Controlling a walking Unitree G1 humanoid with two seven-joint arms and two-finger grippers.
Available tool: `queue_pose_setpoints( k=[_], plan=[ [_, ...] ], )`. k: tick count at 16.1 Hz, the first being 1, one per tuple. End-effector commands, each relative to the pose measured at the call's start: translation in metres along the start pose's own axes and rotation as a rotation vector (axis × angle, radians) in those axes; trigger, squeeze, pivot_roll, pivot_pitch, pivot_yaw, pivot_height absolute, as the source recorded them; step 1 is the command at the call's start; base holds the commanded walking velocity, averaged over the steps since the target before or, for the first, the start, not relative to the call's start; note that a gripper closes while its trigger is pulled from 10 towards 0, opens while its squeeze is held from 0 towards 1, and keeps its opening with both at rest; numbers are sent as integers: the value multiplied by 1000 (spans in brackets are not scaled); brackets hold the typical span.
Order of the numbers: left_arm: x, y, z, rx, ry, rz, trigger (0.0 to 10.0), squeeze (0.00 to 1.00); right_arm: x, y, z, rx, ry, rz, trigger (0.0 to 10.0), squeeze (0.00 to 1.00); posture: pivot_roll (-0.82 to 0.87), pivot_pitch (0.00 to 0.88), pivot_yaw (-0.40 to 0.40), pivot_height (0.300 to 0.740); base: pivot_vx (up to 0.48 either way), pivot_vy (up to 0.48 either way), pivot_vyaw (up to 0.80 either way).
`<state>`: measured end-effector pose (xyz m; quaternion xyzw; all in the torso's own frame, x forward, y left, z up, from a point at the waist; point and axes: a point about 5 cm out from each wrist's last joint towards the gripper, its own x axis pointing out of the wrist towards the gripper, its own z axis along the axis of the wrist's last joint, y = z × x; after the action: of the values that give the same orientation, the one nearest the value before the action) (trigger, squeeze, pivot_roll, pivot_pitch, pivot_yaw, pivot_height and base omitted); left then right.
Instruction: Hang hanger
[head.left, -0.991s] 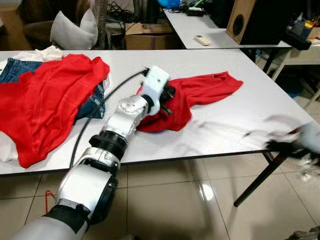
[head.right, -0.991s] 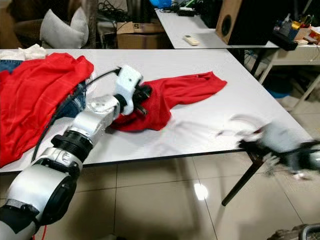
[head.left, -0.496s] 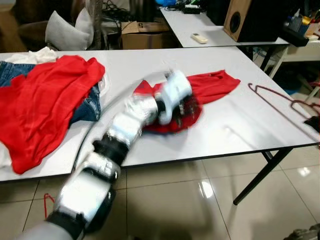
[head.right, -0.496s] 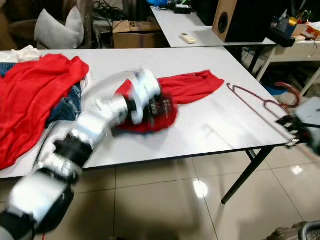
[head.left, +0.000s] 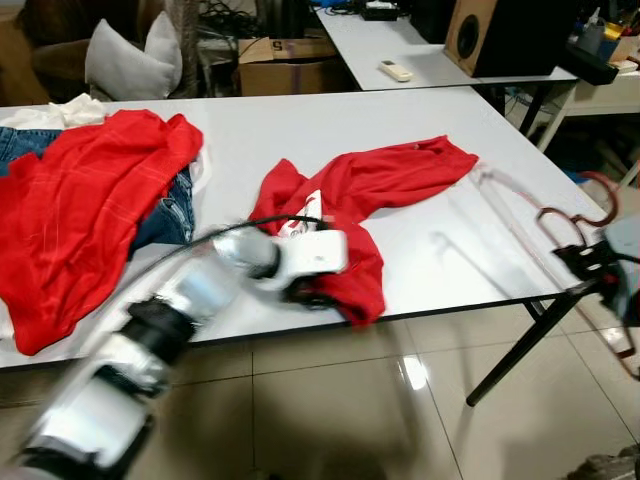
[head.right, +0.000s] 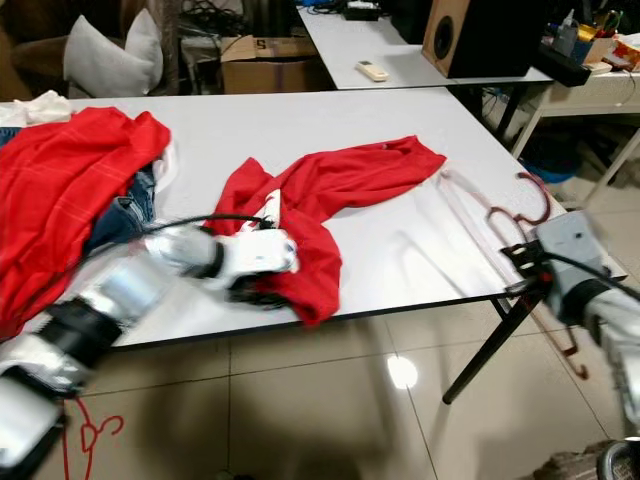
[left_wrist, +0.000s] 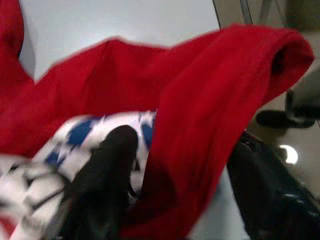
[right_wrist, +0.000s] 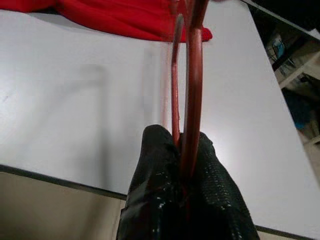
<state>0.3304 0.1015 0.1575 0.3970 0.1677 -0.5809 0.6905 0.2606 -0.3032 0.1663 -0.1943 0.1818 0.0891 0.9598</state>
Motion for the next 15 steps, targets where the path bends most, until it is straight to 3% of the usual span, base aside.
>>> queue_pose_setpoints(
  k=[1, 2, 3, 4, 5, 6, 7, 9, 10, 11, 13, 15],
  plan=[
    [-5, -1, 7, 12, -34, -19, 10000, 1000, 1, 5, 6, -10, -18, 8, 10000, 0, -143, 0, 13, 740, 0, 0, 0],
    [-15, -3, 7, -11, -67, -47, 10000, 1000, 2, 10, 8, -9, -28, 18, 10000, 0, -136, 0, 2, 740, 0, 0, 0],
    [-28, -2, 11, -85, -184, -55, 10000, 1000, 3, 15, 9, 1, -34, 20, 10000, 0, -134, 0, 1, 740, 0, 0, 0],
    [-32, 1, 13, -114, -229, -33, 10000, 1000, 4, 16, 9, 3, -35, 19, 10000, 0, -134, 0, 1, 740, 0, 0, 0],
    [-41, 11, 14, -180, -313, 51, 10000, 788, 4, 18, 10, 6, -36, 18, 10000, 0, -132, 0, 0, 740, 0, 0, 0],
    [-48, 26, 4, -320, -395, 217, 10000, 0, 6, 20, 10, 12, -39, 16, 10000, 0, -131, 0, -1, 740, 0, 0, 0],
    [-48, 31, -11, -393, -360, 320, 10000, 0, 6, 22, 11, 9, -42, 16, 10000, 0, -136, 0, 0, 740, 0, 0, 0],
    [-41, 33, -51, -472, -136, 563, 10000, 0, 8, 25, 15, 12, -67, -13, 10000, 0, -132, 0, -10, 740, 0, 0, 0],
    [-37, 32, -57, -476, -98, 588, 10000, 0, 9, 25, 16, 9, -75, -26, 10000, 0, -132, 0, -10, 740, 0, 0, 0],
    [-19, 25, -62, -519, -84, 587, 10000, 0, 11, 27, 22, 22, -104, -46, 10000, 0, -137, 0, -19, 740, 0, 0, 0],
    [21, 14, -54, -494, -89, 524, 10000, 0, 10, 34, 30, 92, -136, -34, 10000, 0, -164, 0, -27, 740, 0, 0, 0],
    [34, 13, -46, -503, -116, 501, 10000, 0, 8, 37, 32, 114, -148, -25, 10000, 0, -164, 0, -27, 740, 0, 0, 0]
  ],
)
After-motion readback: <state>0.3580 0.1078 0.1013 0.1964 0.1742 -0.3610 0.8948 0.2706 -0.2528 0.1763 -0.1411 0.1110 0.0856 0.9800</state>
